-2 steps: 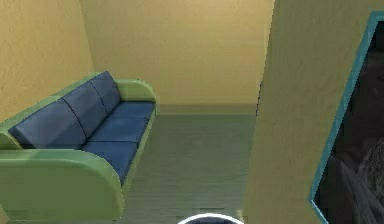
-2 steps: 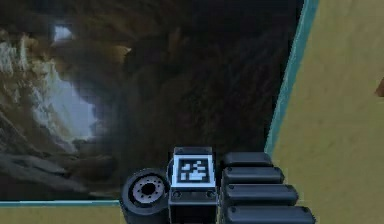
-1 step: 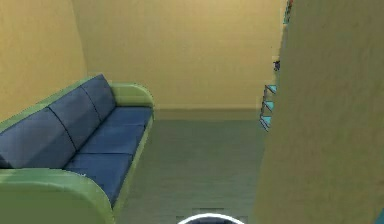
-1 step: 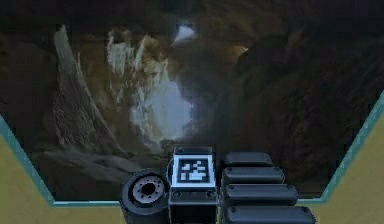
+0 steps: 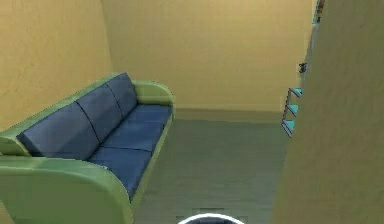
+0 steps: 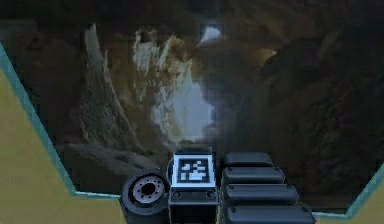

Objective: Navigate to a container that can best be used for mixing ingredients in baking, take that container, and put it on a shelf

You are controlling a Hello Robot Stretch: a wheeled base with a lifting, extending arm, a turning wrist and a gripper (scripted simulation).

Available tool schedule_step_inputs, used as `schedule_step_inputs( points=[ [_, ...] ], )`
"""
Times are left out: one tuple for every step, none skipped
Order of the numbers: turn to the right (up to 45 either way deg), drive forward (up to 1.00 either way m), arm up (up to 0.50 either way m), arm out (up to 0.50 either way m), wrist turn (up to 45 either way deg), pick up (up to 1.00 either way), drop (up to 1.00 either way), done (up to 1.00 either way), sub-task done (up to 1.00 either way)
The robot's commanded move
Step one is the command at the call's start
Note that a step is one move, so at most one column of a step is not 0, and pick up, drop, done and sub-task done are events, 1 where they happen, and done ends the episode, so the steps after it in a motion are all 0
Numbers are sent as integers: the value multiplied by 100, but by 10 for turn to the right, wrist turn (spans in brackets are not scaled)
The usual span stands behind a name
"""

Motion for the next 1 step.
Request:
schedule_step_inputs(
  points=[
    [0,100,0,0,0,0,0,0,0]
  ],
)
